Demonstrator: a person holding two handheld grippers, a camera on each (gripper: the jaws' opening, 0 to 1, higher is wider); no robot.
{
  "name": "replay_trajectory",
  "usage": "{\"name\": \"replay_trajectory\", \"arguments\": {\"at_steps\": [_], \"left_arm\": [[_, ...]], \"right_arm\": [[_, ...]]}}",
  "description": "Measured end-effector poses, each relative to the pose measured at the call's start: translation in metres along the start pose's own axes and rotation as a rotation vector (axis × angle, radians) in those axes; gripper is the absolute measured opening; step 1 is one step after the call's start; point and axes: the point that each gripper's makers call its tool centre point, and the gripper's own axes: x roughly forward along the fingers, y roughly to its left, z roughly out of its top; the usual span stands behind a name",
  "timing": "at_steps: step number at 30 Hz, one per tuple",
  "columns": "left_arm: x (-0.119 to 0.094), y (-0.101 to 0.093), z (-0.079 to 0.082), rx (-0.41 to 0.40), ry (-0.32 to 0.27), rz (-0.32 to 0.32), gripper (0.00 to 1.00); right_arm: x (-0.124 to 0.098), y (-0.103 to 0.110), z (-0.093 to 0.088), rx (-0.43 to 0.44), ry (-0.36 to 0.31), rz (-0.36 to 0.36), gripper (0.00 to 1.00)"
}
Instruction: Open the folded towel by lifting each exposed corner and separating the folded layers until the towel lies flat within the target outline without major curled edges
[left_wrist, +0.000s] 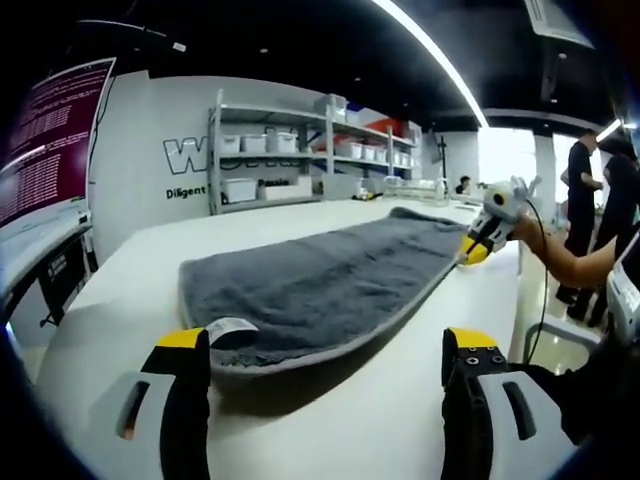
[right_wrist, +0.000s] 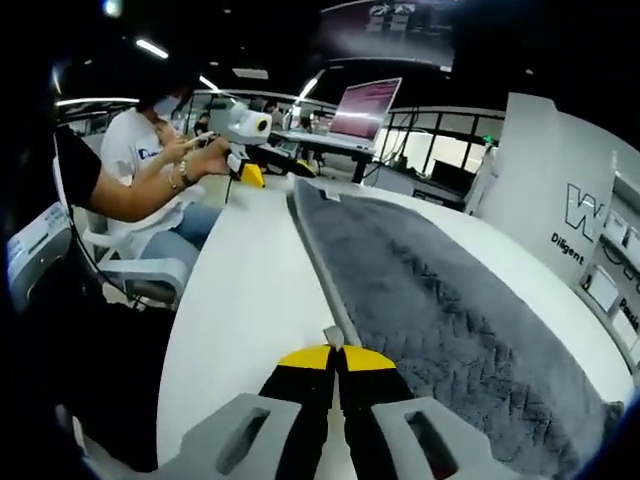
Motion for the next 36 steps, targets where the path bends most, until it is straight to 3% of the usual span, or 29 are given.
{"name": "replay_trajectory", "arguments": {"at_steps": [30, 36], "left_arm": [[-0.006, 0.003, 0.0, -0.005, -0.002, 0.013, 0.94], [-0.005, 0.002, 0.0, -0.011, -0.005, 0.009, 0.94]], "right_arm": [[0.005, 0.035, 0.002, 0.016, 0.012, 0.081, 0.0], [0.0, 0.031, 0.009, 0.069, -0.032, 0.079, 0.06]]}}
